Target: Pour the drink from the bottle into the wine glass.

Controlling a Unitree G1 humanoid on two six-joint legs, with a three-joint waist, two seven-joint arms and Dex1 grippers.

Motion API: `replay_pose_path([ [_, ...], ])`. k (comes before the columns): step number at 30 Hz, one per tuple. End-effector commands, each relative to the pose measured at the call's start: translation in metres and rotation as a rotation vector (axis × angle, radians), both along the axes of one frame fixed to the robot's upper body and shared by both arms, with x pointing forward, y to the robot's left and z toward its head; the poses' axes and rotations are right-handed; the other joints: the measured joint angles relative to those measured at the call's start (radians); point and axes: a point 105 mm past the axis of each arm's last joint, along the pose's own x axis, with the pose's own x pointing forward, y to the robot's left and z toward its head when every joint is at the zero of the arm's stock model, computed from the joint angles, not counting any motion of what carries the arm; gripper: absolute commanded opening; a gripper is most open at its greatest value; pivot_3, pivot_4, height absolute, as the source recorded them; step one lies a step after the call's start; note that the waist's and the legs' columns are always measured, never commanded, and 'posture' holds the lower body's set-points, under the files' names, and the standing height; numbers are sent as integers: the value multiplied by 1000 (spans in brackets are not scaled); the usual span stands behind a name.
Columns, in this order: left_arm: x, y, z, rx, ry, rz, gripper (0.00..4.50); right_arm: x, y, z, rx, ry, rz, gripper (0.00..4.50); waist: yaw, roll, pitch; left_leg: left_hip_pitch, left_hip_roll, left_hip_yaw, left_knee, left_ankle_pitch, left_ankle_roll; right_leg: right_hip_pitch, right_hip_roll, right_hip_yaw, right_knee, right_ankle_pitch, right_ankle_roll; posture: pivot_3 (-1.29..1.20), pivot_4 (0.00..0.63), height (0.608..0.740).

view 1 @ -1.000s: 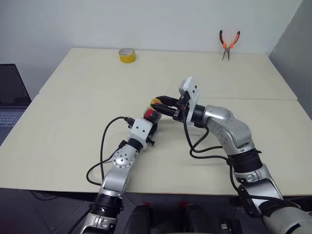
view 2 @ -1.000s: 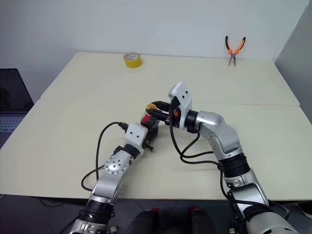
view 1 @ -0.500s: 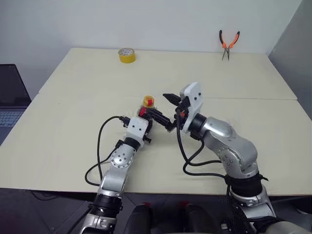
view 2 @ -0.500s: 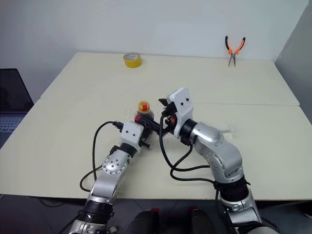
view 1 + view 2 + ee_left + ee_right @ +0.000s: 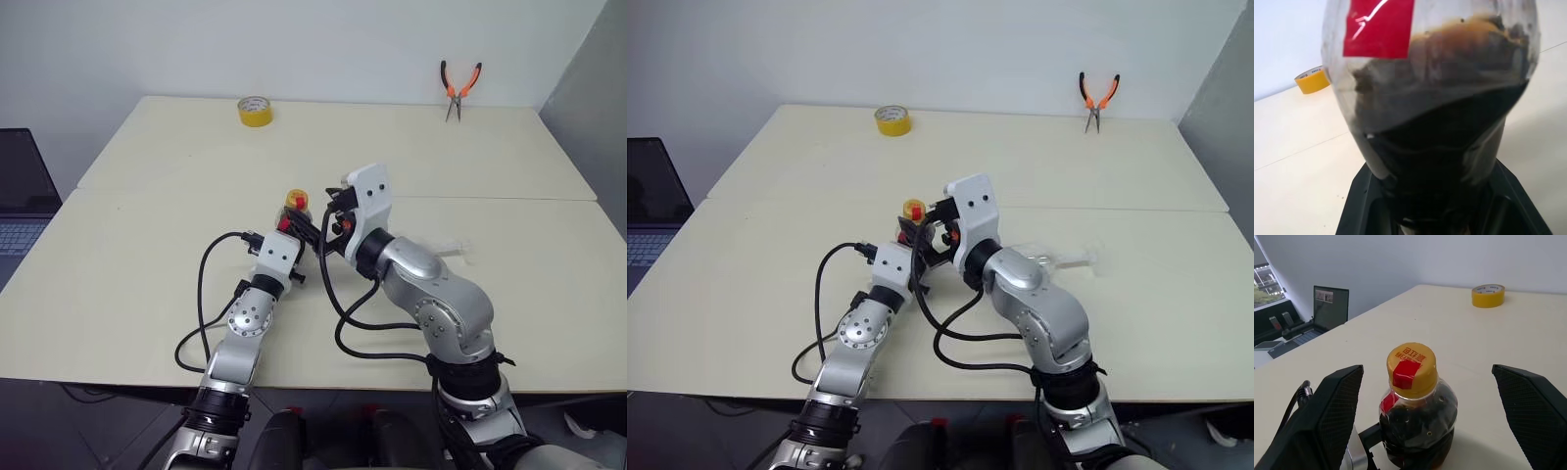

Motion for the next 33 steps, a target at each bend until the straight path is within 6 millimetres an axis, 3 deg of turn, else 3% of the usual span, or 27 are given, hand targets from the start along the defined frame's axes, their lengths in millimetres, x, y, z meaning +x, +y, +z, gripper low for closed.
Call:
replay_pose_path([
  [1,-1,-5,18,-2,-75,-13,1230,0,4,15,29,-62,3,4500,-1,0,0,0,0,0,0,0,0,0,0,0,0,0,0,0,150,740],
  [12,-1,-5,19,-1,-76,-12,1165,2,7,13,25,-67,8,4500,-1,0,0,0,0,0,0,0,0,0,0,0,0,0,0,0,150,740],
  [15,0,-6,19,-2,-78,-11,1164,2,8,11,15,-62,15,3921,-1,0,0,0,0,0,0,0,0,0,0,0,0,0,0,0,150,740],
  [23,1,-5,23,-5,-88,-6,1159,-2,11,8,-3,-58,55,1256,-1,0,0,0,0,0,0,0,0,0,0,0,0,0,0,0,150,740],
  [29,0,-6,25,-14,-92,-17,1157,-4,11,8,-5,-73,102,1248,-1,0,0,0,0,0,0,0,0,0,0,0,0,0,0,0,150,740],
  [33,-2,-2,27,-15,-94,-17,1134,5,-1,12,-35,-114,190,1248,-1,0,0,0,0,0,0,0,0,0,0,0,0,0,0,0,150,740],
])
